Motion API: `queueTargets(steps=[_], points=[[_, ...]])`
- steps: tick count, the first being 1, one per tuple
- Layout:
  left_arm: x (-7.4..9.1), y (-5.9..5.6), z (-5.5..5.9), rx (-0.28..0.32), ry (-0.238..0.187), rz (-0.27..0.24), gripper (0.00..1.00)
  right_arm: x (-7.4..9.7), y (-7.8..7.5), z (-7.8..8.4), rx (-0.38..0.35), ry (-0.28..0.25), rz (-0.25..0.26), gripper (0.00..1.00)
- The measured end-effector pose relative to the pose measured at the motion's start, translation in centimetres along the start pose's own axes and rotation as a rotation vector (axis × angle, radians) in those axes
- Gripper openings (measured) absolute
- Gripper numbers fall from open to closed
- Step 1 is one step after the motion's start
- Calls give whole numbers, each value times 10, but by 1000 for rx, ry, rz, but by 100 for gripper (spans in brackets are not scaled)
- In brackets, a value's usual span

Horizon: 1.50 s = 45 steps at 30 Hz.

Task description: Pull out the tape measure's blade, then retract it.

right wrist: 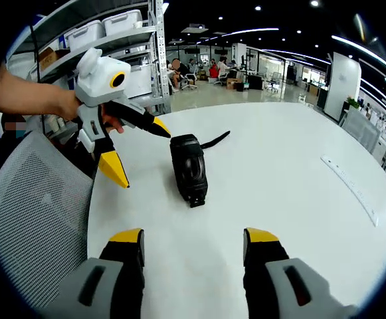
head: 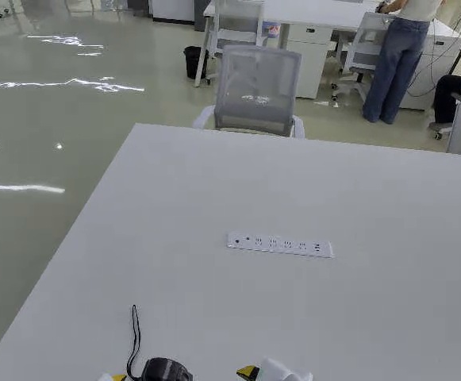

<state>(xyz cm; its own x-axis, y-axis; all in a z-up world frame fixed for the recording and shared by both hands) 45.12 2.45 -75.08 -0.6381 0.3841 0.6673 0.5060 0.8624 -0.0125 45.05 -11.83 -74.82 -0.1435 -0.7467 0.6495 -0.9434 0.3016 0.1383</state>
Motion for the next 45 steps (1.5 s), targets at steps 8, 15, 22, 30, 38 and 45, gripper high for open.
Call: queueTargets(steps=[8,15,22,30,38,45], points=[[20,3,-1,-44,-25,34,94,34,3,2,-44,-50,67,67],[35,5,-5,-65,-47,53,99,59,7,15,-48,-55,108,70],[40,2,-6,-74,-58,73,99,83,9,32,-101,-66,139,76],[43,-5,-9,-103,-62,86,99,113,11,46,-130,-74,169,85],[48,-11,-17,-150,-78,104,99,135,16,54,-145,-100,193,90],[53,-10,-19,-153,-94,108,99,146,16,63,-174,-109,211,91]])
Point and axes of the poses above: the centre of the closed fingertips' face, and the gripper's own axes: x roughly backward along the fingers, y roughly to its left, z roughly out of its underside, the point moved 1 cm from there along x, roughly backward along the fingers, and after that the axes turned 9 degrees about -z, right-handed, at the moved point
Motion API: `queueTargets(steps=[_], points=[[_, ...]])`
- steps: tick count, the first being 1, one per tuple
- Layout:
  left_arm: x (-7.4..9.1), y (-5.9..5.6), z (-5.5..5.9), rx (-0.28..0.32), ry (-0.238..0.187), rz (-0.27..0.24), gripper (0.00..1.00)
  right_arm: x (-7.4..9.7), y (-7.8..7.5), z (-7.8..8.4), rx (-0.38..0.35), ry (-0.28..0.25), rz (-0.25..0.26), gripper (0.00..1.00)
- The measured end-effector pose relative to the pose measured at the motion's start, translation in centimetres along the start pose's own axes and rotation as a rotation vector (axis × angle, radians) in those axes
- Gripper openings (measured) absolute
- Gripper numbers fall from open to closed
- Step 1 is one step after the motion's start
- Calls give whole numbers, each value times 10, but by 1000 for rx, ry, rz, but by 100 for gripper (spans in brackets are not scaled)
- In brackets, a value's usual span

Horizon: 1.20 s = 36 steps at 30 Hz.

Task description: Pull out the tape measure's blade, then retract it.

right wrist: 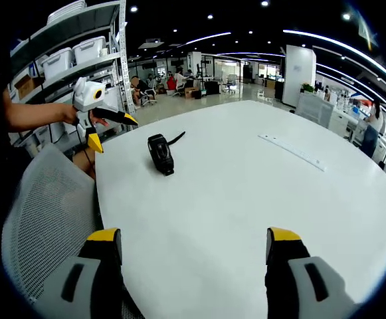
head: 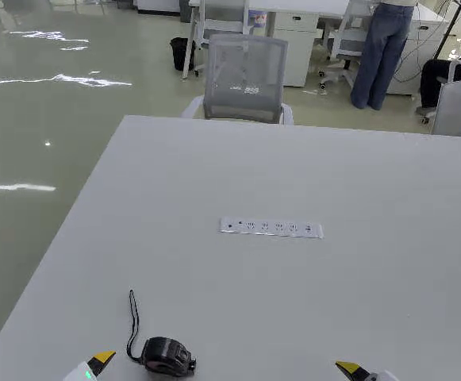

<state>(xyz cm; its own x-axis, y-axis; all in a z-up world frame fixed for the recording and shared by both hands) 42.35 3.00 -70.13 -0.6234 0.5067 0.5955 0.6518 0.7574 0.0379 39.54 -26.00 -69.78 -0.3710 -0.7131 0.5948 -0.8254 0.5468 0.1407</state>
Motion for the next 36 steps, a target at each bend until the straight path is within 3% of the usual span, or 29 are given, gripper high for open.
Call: queueTargets(steps=[18,36], points=[[4,-1,6,-4,-3,3,99,7,-9,0,-29,-11,21,92],[8,3,4,-3,-7,-5,99,10,-11,-1,-32,-5,20,92]])
Point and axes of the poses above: the centre of the closed fingertips' face, and the gripper's own axes: x roughly backward along the fingers, y roughly to its left, z roughly out of its underside, the point moved 1 cm from there along x, roughly backward along the fingers, and after that the axes turned 9 degrees about -z, right-handed, at the moved point
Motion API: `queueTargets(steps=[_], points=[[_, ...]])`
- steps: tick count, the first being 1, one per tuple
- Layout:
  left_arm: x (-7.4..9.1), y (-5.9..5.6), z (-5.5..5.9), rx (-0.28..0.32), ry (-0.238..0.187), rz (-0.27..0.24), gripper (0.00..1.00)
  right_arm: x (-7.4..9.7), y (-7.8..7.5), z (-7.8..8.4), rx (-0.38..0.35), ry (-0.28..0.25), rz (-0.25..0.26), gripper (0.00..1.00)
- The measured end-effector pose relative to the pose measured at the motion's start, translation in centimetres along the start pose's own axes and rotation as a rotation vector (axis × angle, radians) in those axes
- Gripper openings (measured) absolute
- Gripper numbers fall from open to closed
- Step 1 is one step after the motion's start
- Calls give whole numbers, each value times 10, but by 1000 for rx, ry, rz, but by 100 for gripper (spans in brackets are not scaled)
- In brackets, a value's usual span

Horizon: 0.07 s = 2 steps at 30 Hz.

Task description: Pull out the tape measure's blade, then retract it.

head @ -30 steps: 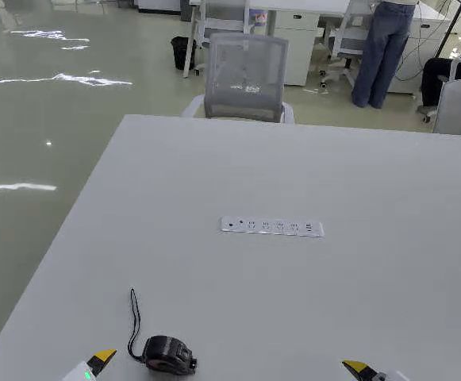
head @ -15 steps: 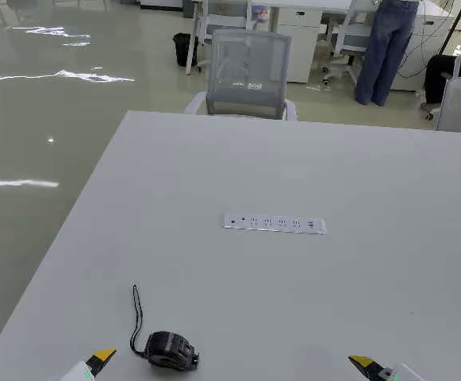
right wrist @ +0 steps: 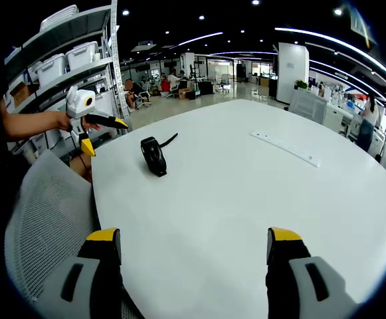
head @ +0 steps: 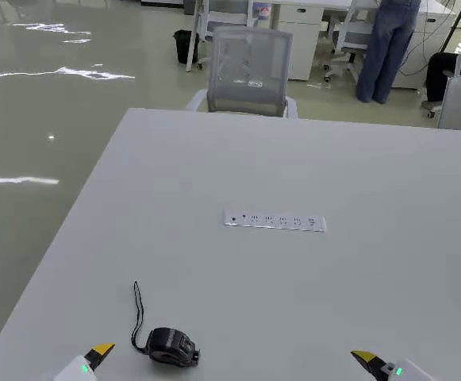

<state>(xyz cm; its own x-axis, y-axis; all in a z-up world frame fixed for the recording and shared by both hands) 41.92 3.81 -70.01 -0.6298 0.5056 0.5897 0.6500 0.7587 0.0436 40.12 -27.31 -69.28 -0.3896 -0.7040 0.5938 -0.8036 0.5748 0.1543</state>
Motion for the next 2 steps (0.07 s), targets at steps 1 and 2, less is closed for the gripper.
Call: queueTargets(steps=[1,2], points=[[0,0,0,-2,-2,0,99,0,0,0,0,2,-1,92],[0,1,0,0,-4,0,99,0,1,0,0,3,-1,92]])
Point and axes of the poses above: the centre of the closed fingertips' face, and the gripper's own axes: x roughly backward along the fingers, y roughly to its left, z roughly out of its underside, the point moved 1 cm from there along x, roughly backward along the fingers, and after that the axes turned 9 degrees about -z, right-handed, at the moved point
